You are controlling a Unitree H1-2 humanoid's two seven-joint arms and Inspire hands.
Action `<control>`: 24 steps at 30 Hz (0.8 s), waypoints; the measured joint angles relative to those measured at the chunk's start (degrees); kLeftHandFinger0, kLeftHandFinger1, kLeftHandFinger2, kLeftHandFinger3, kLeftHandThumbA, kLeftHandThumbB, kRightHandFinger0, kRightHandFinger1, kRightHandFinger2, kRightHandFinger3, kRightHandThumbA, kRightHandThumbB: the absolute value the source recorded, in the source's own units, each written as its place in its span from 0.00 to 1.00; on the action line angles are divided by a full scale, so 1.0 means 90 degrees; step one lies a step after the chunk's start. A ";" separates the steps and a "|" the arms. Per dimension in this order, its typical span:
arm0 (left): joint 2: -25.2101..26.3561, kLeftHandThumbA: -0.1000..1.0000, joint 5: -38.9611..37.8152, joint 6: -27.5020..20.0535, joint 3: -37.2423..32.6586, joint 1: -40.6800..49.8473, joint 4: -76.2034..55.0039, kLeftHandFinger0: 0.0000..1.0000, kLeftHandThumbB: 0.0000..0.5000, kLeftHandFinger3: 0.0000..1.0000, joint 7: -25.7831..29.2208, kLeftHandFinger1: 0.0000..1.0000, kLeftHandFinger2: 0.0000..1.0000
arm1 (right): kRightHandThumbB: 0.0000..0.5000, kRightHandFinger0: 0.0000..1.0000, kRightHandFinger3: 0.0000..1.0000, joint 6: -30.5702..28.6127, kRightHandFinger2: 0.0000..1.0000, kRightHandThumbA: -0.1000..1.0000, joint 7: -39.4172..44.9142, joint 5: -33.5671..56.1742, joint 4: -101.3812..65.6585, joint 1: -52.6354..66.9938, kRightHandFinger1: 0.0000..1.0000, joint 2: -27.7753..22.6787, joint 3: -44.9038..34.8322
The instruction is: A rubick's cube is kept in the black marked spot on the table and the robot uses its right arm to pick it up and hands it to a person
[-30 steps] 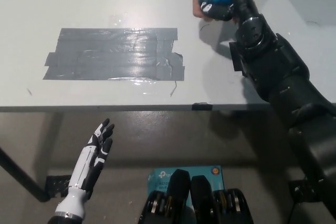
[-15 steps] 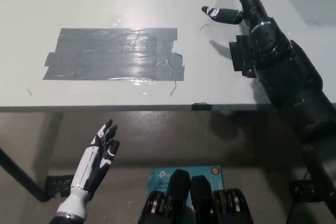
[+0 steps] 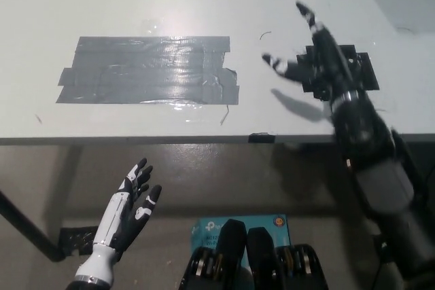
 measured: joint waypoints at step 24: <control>0.0002 0.84 0.0007 0.0053 0.0019 -0.0093 0.0032 1.00 0.37 1.00 0.0000 1.00 1.00 | 0.32 1.00 1.00 -0.0765 1.00 0.88 0.0243 0.1233 -0.4176 0.3557 1.00 -0.0232 -0.0736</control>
